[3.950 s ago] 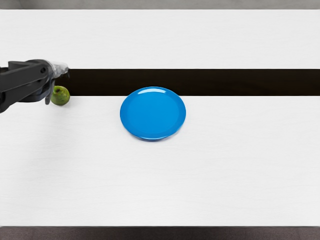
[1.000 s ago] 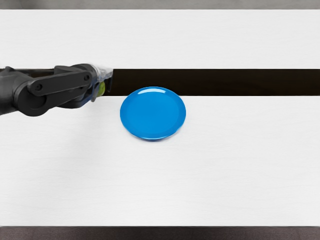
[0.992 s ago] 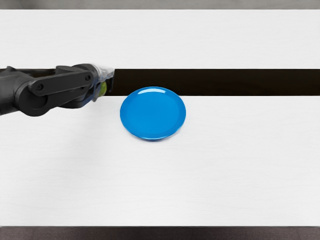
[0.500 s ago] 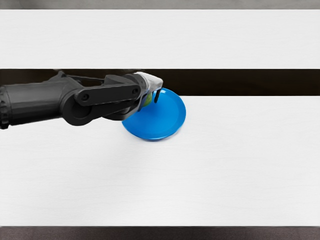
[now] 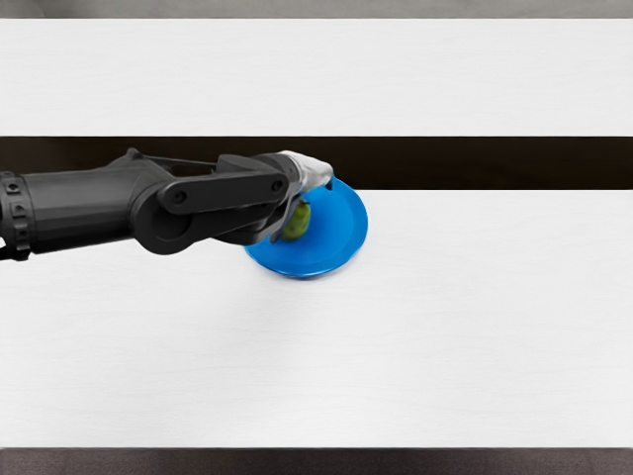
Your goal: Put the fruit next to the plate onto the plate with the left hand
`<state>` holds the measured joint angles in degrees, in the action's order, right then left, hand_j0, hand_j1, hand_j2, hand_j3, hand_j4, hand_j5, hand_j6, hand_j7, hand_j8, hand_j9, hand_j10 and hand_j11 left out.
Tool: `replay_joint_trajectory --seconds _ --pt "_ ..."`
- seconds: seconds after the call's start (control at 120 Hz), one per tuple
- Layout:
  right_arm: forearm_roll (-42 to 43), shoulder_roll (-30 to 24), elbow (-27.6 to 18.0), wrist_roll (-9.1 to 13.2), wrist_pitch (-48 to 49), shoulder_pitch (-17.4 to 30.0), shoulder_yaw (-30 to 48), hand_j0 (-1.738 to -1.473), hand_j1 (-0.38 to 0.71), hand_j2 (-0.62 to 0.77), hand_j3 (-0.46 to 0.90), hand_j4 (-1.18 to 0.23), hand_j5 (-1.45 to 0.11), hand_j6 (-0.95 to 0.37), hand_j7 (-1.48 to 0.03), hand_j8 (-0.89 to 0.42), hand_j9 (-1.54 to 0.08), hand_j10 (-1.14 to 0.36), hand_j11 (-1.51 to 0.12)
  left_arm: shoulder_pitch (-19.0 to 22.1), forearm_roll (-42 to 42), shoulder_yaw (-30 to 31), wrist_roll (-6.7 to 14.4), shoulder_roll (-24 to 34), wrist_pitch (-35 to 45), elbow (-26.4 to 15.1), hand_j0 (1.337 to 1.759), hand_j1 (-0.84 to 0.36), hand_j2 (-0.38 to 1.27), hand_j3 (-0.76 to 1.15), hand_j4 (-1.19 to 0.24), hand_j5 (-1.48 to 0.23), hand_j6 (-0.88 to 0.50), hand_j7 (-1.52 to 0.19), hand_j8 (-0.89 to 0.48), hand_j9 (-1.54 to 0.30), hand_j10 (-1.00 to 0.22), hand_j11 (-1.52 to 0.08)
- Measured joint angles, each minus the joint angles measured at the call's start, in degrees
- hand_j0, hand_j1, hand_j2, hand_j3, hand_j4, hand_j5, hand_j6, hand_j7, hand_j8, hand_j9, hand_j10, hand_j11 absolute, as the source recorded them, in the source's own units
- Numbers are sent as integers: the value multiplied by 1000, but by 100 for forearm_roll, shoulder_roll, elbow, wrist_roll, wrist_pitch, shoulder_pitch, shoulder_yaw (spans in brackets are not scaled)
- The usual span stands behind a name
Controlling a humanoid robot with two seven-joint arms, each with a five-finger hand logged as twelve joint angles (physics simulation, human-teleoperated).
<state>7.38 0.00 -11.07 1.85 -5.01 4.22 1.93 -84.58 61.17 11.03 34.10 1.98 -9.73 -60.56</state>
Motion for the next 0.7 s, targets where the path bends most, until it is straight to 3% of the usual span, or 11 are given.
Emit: replay_joint_trajectory --seconds 0.183,0.367,0.483,0.7 --pt "0 0 0 0 0 2 0 -1658 -310 -7 0 -33 -43 -33 -43 -33 -43 -33 -43 -121 -872 -153 1 570 -58 44 1658 260 29 0 -85 -114 -74 -112 -60 -113 -68 -113" --pt "-1 0 0 0 0 0 0 -1658 -310 -7 0 -33 -43 -33 -43 -33 -43 -33 -43 -11 -3165 -784 0 2573 -862 302 1658 313 12 0 -35 -46 -31 -46 -25 -46 -28 -46" --pt "-4 0 -5 0 0 -1 0 -1658 -310 -7 0 -33 -43 -33 -43 -33 -43 -33 -43 121 -4163 -1048 1 3390 -1839 413 1658 329 7 0 -20 -26 -18 -26 -15 -26 -16 -26" --pt "-5 0 -8 0 0 -2 0 -1658 -310 -7 0 -33 -43 -33 -43 -33 -43 -33 -43 182 -5030 -1167 6 3849 -2443 455 1658 342 2 0 -8 -9 -8 -9 -7 -9 -7 -9"
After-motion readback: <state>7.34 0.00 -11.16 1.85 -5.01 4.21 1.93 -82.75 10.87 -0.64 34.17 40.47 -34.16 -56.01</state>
